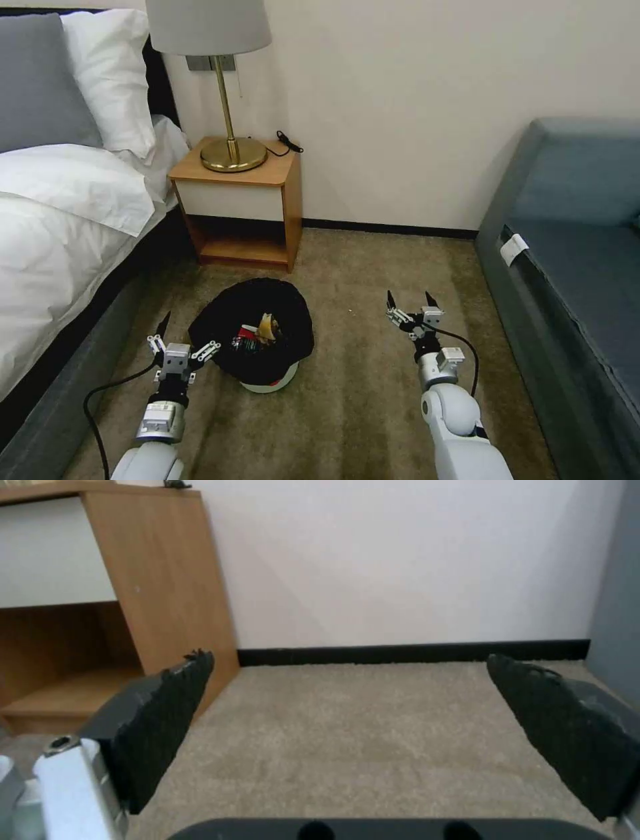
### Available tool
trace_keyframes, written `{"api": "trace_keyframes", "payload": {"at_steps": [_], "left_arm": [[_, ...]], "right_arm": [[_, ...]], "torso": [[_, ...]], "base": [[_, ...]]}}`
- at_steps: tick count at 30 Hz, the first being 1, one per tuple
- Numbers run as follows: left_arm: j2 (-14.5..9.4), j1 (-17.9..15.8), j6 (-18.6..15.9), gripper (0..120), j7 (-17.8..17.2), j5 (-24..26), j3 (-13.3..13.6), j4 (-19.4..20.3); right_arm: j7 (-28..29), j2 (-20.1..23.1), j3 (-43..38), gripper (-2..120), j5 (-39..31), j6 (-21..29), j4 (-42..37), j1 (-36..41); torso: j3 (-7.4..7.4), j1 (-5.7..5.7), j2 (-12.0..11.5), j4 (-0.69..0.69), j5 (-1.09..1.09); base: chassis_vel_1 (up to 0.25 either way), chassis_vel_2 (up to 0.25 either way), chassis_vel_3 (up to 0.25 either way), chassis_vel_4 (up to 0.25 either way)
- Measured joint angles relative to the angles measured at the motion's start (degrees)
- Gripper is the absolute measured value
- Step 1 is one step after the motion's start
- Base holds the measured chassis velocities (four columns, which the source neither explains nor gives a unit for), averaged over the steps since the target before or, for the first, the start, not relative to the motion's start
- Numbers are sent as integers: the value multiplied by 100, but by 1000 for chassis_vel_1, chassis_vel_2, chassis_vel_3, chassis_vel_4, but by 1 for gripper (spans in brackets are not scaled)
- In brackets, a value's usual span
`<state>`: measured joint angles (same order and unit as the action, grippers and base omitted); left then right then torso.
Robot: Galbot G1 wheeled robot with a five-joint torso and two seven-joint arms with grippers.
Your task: Pick up the trash bin, then pick up the garbage on the floor and place it into the trash bin.
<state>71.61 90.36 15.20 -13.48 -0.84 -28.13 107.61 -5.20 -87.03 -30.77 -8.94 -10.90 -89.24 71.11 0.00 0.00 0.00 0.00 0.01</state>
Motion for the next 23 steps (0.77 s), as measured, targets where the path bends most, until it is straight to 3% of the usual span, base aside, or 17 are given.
{"api": "trace_keyframes", "payload": {"at_steps": [1, 6, 23], "left_arm": [[107, 73, 21, 100, -4, -31, 73, 41], [197, 183, 99, 100, -29, -47, 194, 26], [124, 223, 124, 100, -19, -41, 214, 83]], "right_arm": [[21, -1, 6, 100, 37, -17, -43, 75], [110, -17, 23, 100, 208, -147, -109, 235], [307, -86, 30, 100, 286, -209, -248, 415]], "torso": [[0, 0, 0, 1, -1], [0, 0, 0, 0, -1], [0, 0, 0, 0, -1]], "base": [[0, 0, 0, 0], [0, 0, 0, 0], [0, 0, 0, 0]]}}
